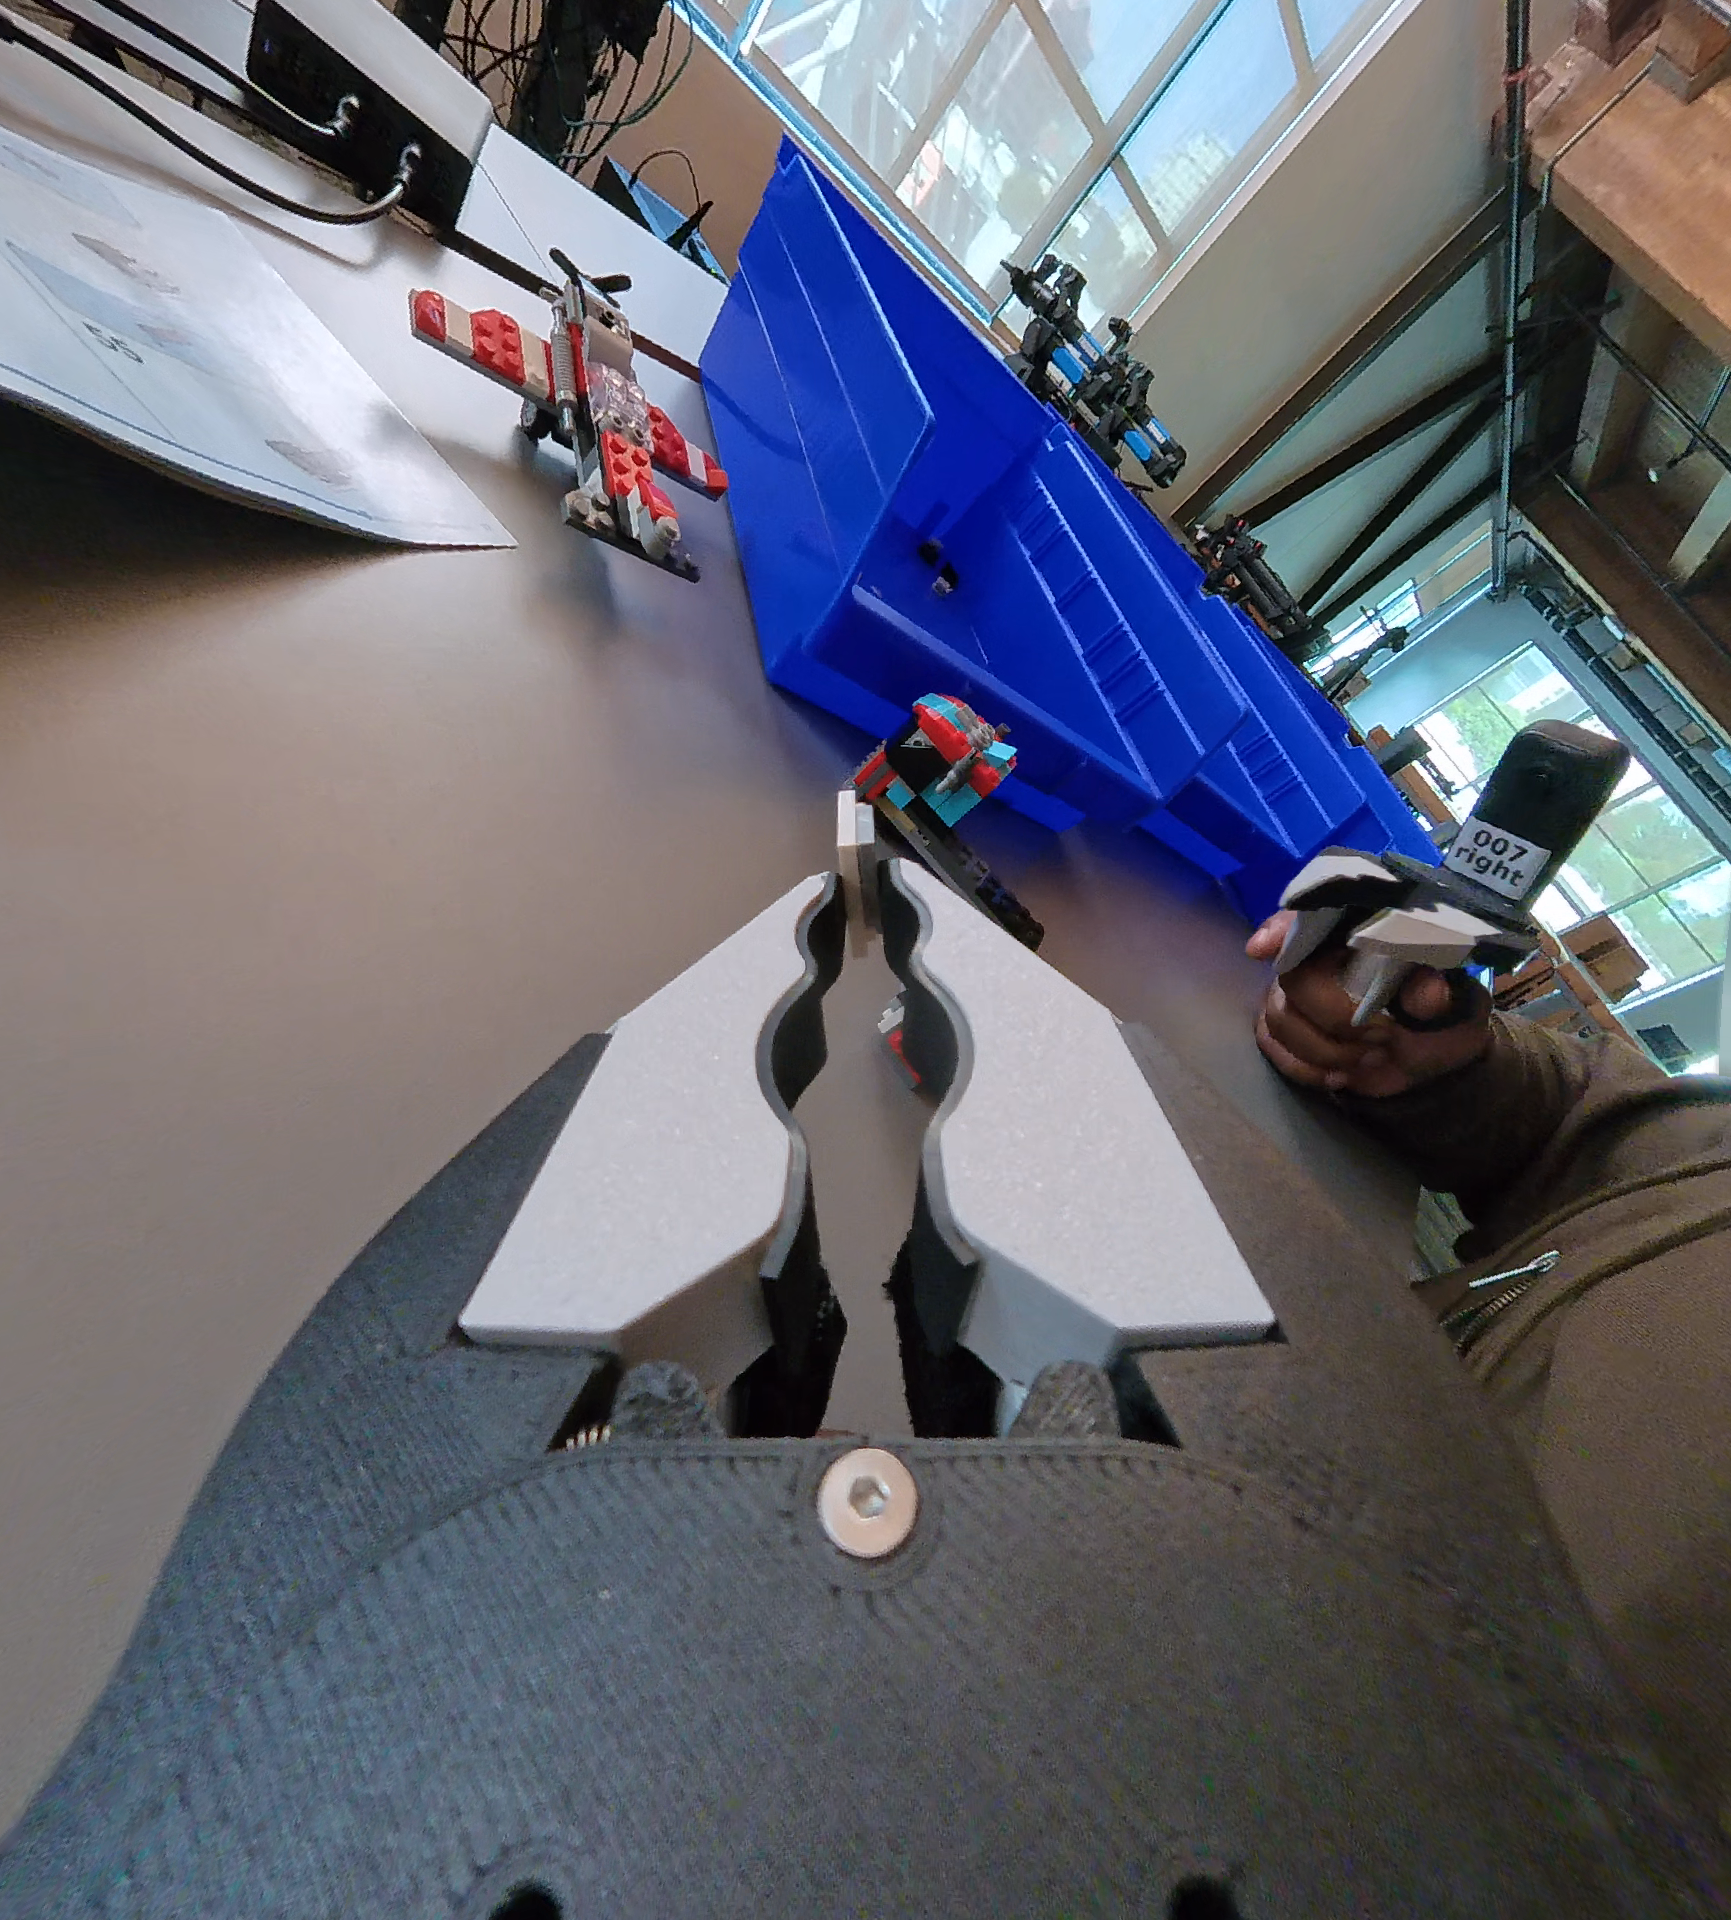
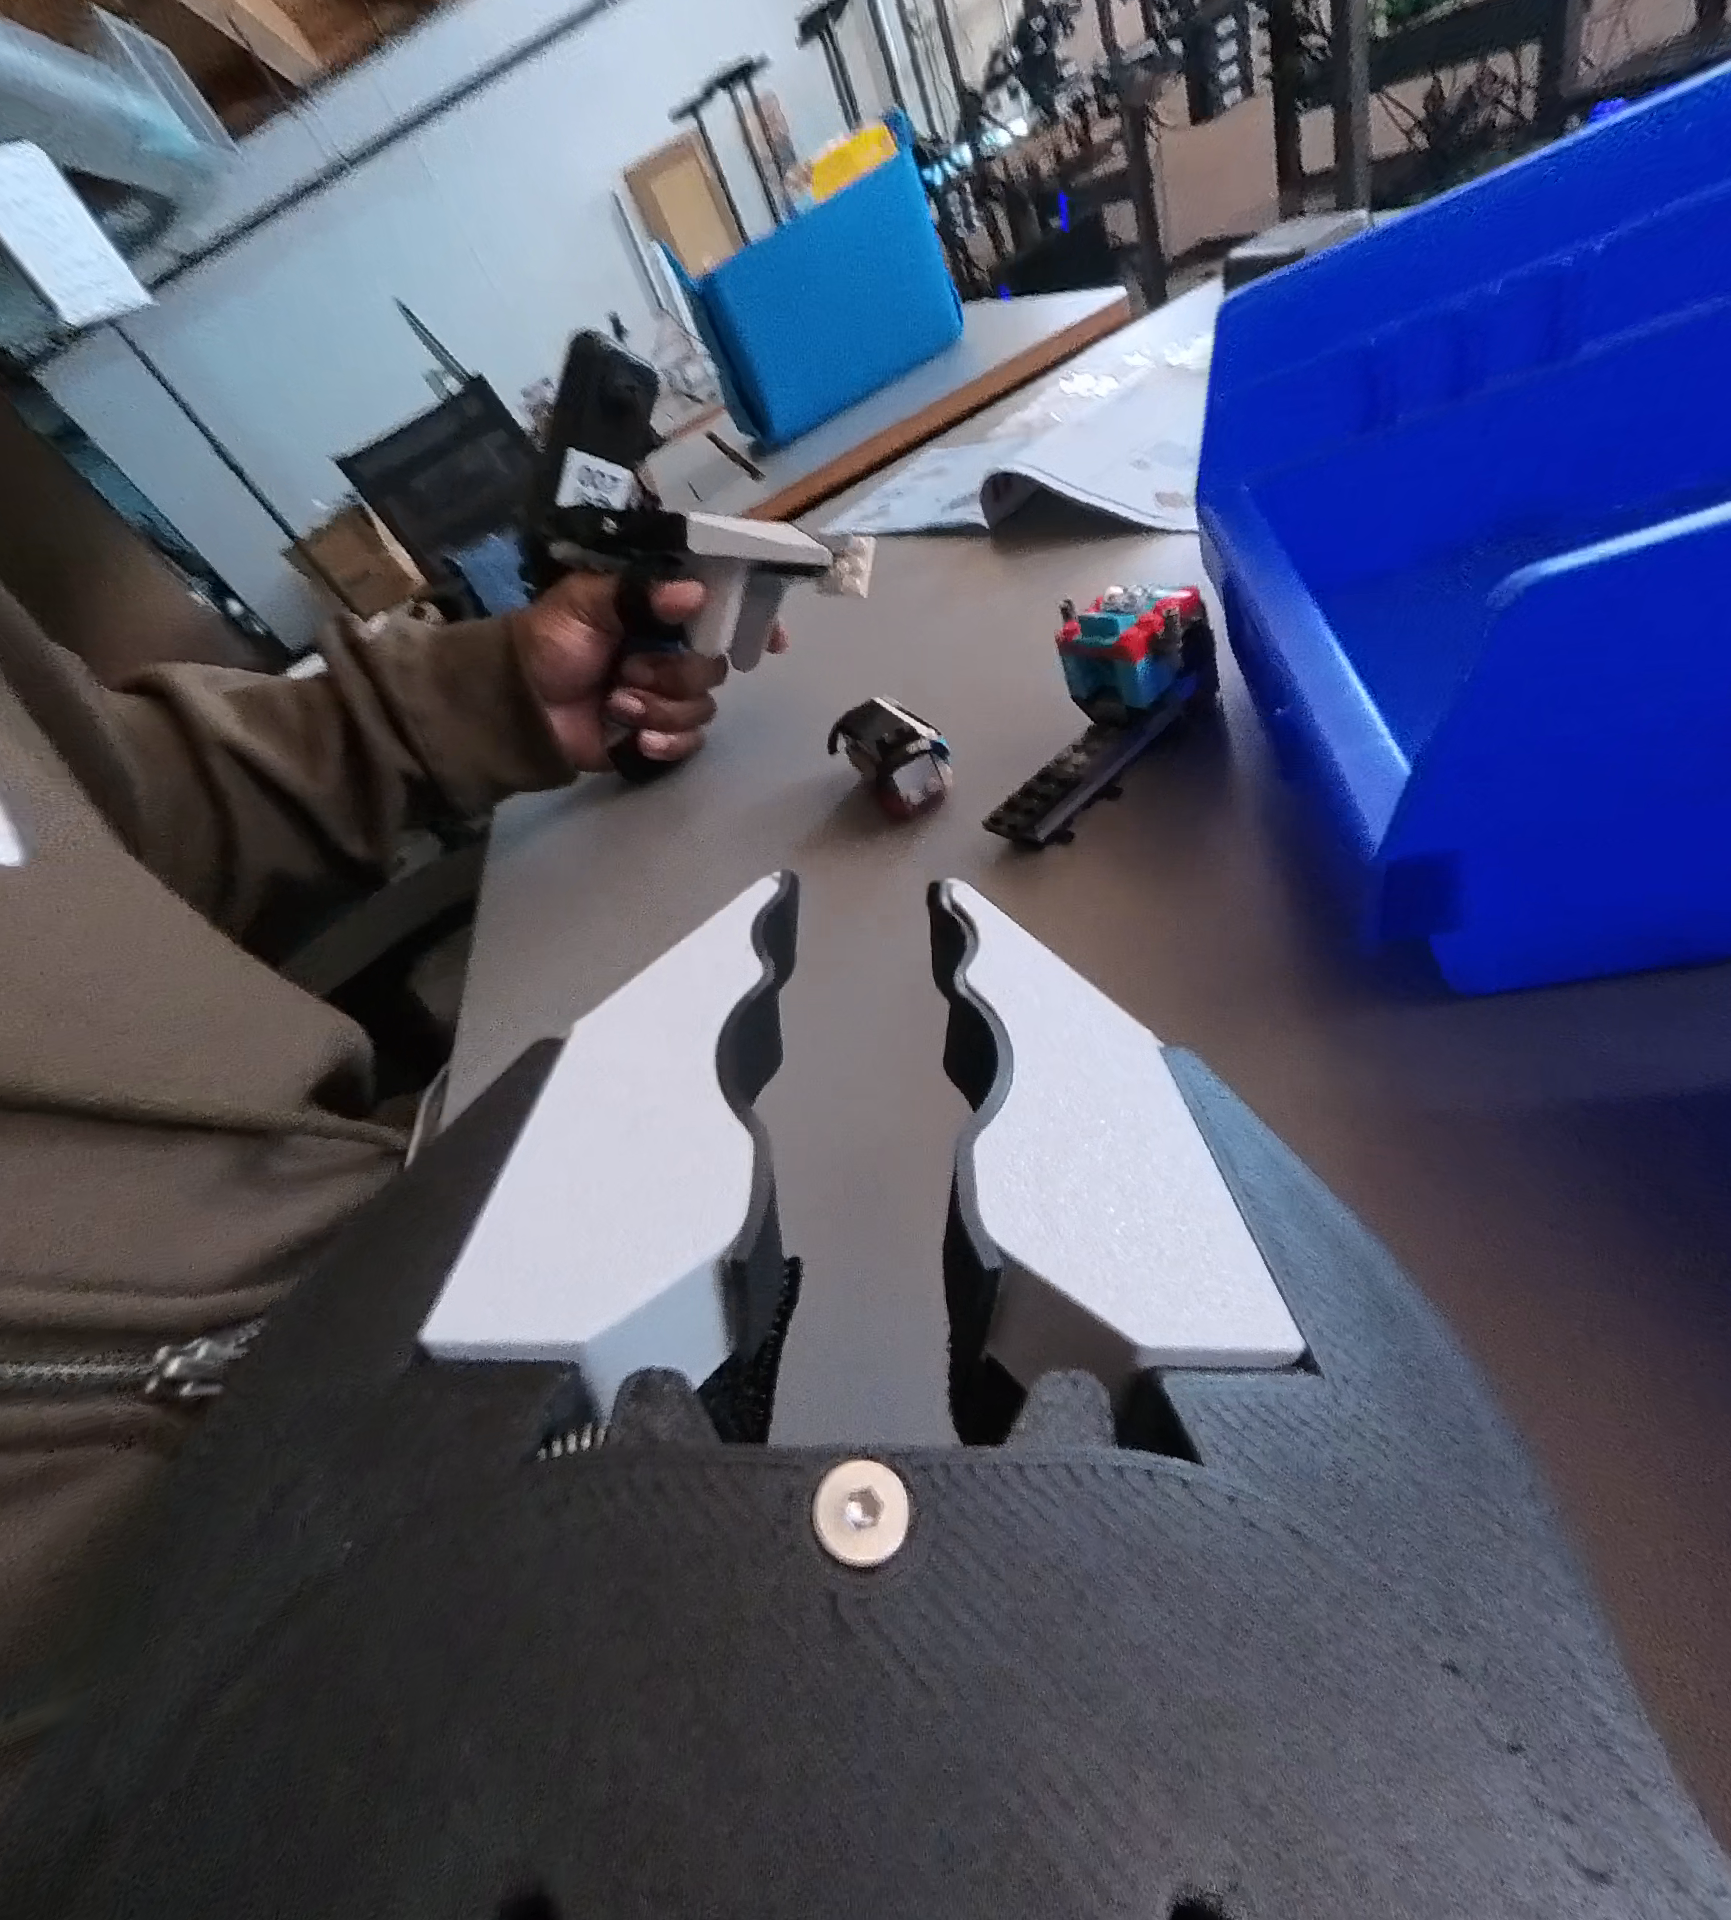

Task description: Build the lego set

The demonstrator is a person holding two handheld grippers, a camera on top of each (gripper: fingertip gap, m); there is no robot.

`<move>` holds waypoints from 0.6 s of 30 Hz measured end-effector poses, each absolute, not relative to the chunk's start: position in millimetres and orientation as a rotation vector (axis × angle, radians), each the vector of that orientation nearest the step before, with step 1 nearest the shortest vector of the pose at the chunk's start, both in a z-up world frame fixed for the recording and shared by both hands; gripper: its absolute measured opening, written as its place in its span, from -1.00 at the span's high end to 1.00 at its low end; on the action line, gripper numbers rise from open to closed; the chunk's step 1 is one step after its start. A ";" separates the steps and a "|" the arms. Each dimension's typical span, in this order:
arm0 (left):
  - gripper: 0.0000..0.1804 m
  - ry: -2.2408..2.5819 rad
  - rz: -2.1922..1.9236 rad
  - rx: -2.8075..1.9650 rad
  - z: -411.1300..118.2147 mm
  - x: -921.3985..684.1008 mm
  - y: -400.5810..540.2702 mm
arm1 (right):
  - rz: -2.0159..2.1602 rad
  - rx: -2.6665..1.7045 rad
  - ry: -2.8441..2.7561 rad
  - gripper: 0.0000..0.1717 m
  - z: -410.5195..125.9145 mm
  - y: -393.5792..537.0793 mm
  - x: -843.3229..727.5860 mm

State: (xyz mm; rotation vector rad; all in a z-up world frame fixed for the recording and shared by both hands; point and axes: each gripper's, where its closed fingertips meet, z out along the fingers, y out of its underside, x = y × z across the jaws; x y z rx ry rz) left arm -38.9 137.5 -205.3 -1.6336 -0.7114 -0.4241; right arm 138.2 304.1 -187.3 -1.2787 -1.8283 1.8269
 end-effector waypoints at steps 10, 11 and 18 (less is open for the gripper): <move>0.92 -0.719 -0.420 -1.643 -207.0 -39.4 138.3 | 1.966 -1.214 -1.856 0.69 -179.4 292.0 138.4; 0.92 -0.718 -0.422 -1.640 -206.7 -39.5 138.2 | 1.957 -1.207 -1.863 0.69 -179.7 291.0 138.7; 0.92 -0.735 -0.411 -1.648 -208.7 -41.5 138.3 | 1.780 -1.201 -1.982 0.69 -195.3 280.4 127.9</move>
